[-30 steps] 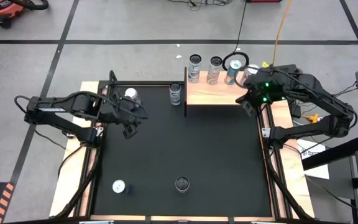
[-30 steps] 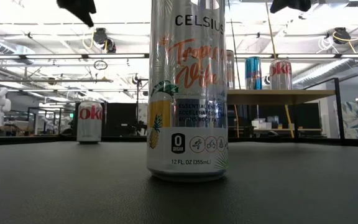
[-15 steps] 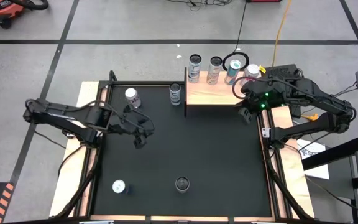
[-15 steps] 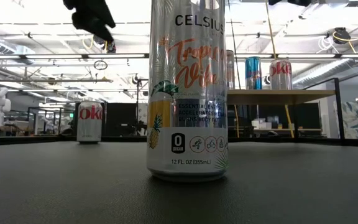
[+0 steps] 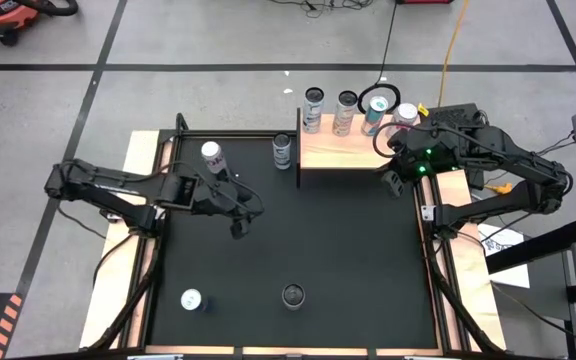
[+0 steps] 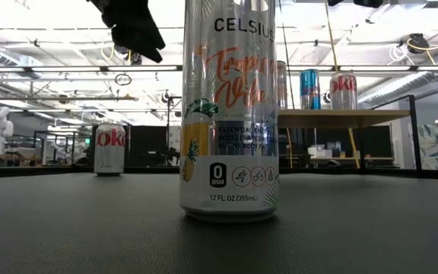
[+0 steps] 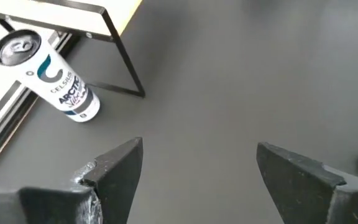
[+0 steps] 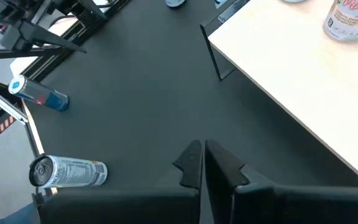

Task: Place canned beverage on shelf
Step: Put the white-blue soda can on the shelf aligned with the other white-blue soda can

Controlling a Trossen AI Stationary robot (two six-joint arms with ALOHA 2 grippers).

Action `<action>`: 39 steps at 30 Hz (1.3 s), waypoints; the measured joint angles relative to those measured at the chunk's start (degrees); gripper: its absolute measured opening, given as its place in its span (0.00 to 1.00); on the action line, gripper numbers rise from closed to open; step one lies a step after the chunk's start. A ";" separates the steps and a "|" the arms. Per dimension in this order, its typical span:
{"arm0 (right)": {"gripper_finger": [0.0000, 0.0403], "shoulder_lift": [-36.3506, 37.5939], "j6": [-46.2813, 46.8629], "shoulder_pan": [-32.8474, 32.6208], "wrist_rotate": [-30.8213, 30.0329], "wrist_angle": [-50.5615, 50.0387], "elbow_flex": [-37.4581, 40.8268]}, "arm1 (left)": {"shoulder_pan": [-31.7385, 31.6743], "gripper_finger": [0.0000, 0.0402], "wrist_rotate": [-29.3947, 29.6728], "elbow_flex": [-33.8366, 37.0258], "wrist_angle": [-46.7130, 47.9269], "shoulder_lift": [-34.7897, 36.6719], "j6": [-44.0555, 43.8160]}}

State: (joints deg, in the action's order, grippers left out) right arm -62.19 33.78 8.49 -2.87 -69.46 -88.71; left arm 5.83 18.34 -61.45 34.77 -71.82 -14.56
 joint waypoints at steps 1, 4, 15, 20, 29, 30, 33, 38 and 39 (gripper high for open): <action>0.00 0.00 0.02 0.00 0.00 0.01 0.00 | -0.12 0.79 -0.23 0.00 -0.20 -0.25 0.45; 0.00 0.00 0.04 0.02 0.00 0.05 0.00 | -0.50 0.79 -0.33 0.00 -1.22 -0.98 0.37; 0.00 -0.20 -0.35 0.02 -0.02 0.36 0.00 | -3.07 0.79 -0.22 0.00 -10.05 -2.44 1.85; 0.00 -0.20 -0.35 0.02 -0.01 0.36 0.00 | -3.62 0.79 3.14 0.00 -15.26 -2.44 2.14; 0.00 -0.20 -0.36 0.02 -0.02 0.49 0.00 | -8.81 0.79 4.38 -0.04 -17.46 -5.49 6.18; 0.00 -0.20 -0.36 0.02 -0.02 0.48 0.00 | -9.64 0.79 4.38 -0.04 -17.41 -6.17 6.39; 0.00 -0.20 -0.37 0.02 -0.02 0.51 0.00 | -12.86 0.79 3.88 -0.04 -17.31 -7.70 6.46; 0.00 -0.20 -0.36 0.02 -0.01 0.53 0.00 | -18.55 0.79 -0.74 -0.04 -18.23 -9.41 10.30; 0.00 -0.20 -0.35 0.03 -0.01 0.53 0.00 | -19.72 0.79 -2.38 -0.04 -18.06 -9.67 11.32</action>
State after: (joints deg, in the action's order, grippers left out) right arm -62.39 33.43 8.52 -2.89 -68.93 -88.71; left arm -13.89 15.95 -61.49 16.71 -81.49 -3.24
